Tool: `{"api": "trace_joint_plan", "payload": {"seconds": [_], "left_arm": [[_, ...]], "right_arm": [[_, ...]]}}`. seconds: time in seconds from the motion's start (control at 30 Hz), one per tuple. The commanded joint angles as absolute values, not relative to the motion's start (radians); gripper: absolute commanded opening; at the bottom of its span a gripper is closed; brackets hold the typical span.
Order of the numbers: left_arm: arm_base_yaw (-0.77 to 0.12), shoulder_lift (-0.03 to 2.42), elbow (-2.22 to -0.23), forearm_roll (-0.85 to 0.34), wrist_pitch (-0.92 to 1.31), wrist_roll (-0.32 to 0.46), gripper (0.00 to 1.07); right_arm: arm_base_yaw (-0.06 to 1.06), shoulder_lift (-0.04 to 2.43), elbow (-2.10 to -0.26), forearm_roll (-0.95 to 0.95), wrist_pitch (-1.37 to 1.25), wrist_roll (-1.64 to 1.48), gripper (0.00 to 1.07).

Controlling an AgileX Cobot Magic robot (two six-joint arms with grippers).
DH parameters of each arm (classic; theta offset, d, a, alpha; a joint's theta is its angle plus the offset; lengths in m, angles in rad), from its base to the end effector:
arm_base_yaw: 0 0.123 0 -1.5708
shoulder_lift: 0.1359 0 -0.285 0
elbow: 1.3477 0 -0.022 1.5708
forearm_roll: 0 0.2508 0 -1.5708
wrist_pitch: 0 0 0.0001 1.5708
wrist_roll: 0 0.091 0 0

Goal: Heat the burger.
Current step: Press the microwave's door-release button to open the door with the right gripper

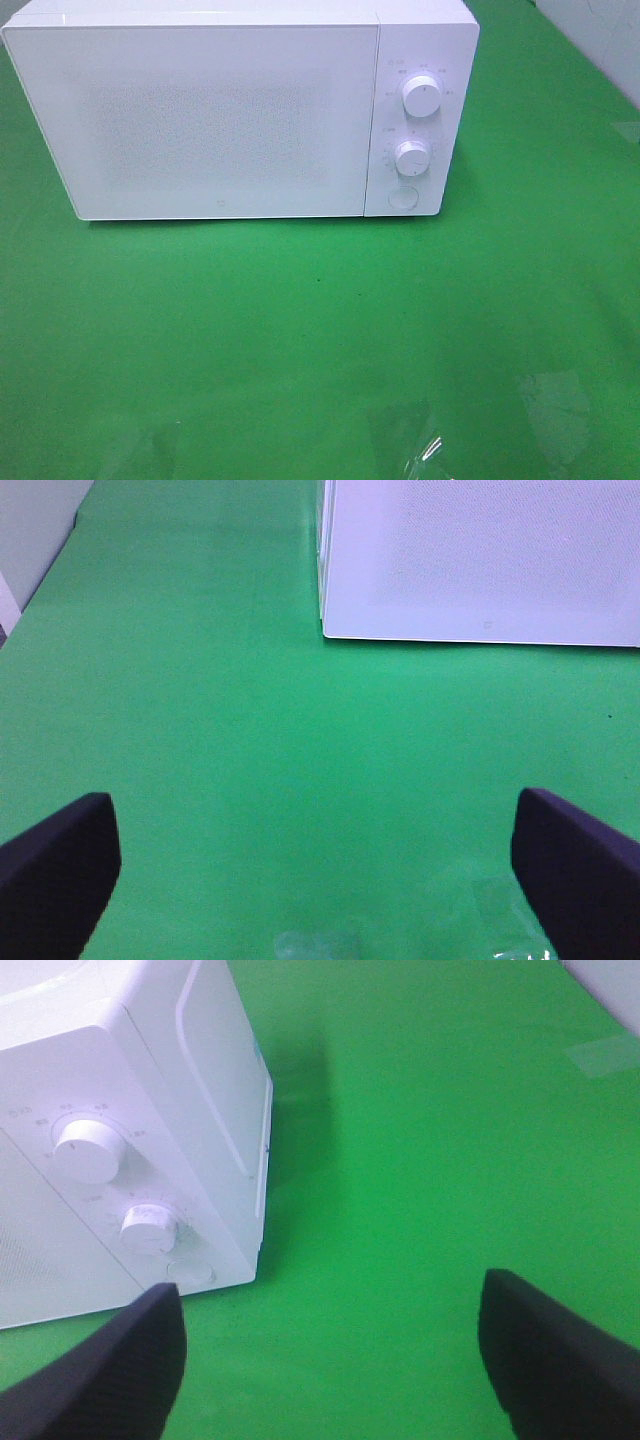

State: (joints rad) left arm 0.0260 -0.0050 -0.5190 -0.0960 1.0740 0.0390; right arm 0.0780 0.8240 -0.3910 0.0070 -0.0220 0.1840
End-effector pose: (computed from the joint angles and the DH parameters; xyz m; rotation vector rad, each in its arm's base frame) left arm -0.0084 -0.0079 0.2817 0.0198 2.0306 -0.0736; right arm 0.1657 0.0129 0.2631 0.1073 1.8957 0.1830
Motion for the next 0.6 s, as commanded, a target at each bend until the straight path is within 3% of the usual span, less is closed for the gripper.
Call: {"api": "trace_joint_plan", "payload": {"seconds": [0.03,0.5,0.6], "left_arm": [[0.03,-0.019,-0.517,-0.1,1.069,0.035,0.99],[0.03,-0.019,-0.517,-0.1,1.069,0.035,0.99],[0.03,-0.019,-0.517,-0.1,1.069,0.035,0.99]], "right_arm": [[0.074,0.874,-0.36,0.0,-0.183,0.191,0.76],[0.082,1.216,-0.286,0.0,-0.748,0.127,0.76],[0.164,1.334,-0.274,0.104,-0.875,0.024,0.76]]}}
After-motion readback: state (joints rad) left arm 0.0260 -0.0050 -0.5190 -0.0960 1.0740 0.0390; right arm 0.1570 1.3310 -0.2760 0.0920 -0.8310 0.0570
